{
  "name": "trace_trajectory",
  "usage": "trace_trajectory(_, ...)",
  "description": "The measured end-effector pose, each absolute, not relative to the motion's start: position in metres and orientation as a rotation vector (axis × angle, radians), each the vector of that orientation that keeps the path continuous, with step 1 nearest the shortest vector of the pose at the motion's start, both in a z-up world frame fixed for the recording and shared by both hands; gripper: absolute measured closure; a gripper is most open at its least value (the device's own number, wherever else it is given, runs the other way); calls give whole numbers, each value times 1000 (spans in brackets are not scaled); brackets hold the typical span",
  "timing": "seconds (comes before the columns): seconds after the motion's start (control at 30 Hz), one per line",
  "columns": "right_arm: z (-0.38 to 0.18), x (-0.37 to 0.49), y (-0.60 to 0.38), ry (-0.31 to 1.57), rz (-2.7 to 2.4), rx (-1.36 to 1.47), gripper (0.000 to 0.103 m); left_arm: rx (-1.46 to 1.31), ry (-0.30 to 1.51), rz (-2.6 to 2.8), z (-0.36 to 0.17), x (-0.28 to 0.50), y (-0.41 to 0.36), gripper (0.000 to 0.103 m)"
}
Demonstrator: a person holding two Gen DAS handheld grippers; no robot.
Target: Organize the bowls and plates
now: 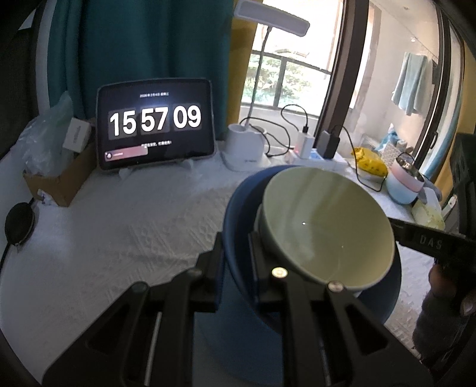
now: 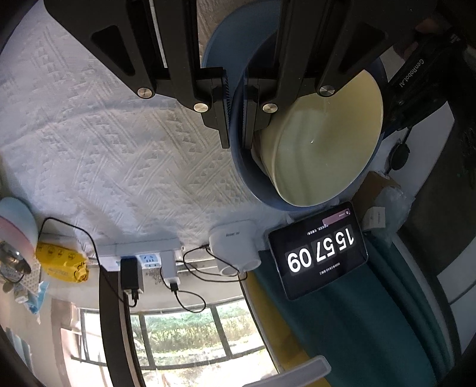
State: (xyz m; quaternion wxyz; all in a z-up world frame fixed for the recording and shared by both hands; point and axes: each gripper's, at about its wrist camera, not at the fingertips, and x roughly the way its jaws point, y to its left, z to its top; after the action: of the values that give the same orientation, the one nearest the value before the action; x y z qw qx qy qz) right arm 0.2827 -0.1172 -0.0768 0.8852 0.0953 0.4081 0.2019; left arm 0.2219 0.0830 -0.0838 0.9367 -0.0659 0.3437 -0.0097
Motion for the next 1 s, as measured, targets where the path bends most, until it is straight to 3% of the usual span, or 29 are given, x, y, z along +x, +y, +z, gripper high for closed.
trace_trajectory(0.9,-92,280,-123,857,380,193,92,-59,700,27,-91,220,67,88)
trace_trajectory(1.0,-93,280,-127,849,376,205,83,-62,704,43,-92,221,67,85)
